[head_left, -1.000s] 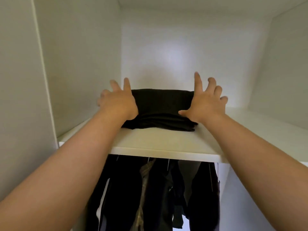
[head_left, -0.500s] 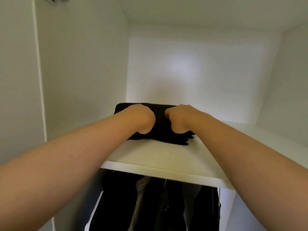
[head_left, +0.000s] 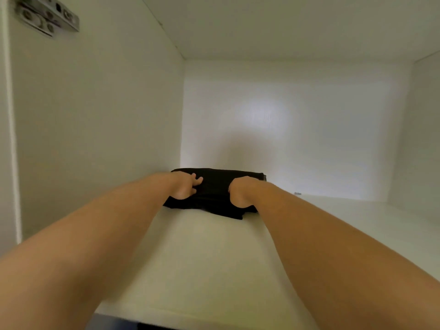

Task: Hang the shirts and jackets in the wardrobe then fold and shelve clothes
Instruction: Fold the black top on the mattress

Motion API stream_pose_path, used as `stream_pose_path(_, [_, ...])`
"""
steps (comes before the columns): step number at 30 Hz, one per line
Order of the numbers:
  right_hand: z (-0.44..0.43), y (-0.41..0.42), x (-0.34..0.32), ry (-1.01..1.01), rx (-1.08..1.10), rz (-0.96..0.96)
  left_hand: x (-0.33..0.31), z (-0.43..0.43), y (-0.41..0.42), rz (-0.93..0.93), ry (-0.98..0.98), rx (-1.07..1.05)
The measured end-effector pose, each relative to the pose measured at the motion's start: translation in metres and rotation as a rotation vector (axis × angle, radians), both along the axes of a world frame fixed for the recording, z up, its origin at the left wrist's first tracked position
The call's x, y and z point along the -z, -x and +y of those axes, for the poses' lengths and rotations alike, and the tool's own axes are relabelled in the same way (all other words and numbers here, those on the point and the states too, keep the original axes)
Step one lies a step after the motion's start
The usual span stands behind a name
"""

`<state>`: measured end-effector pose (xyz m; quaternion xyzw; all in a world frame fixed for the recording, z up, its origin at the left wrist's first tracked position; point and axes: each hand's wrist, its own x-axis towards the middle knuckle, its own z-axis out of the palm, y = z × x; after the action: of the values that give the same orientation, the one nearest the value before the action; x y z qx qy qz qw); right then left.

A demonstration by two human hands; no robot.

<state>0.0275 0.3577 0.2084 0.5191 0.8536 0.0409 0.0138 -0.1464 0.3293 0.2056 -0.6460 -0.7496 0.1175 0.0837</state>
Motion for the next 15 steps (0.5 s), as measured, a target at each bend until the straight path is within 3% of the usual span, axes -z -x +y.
stream_pose_path(15, [0.086,0.045,0.010,-0.044,0.034,-0.018,0.004,0.092,0.041,0.027,-0.031,0.049])
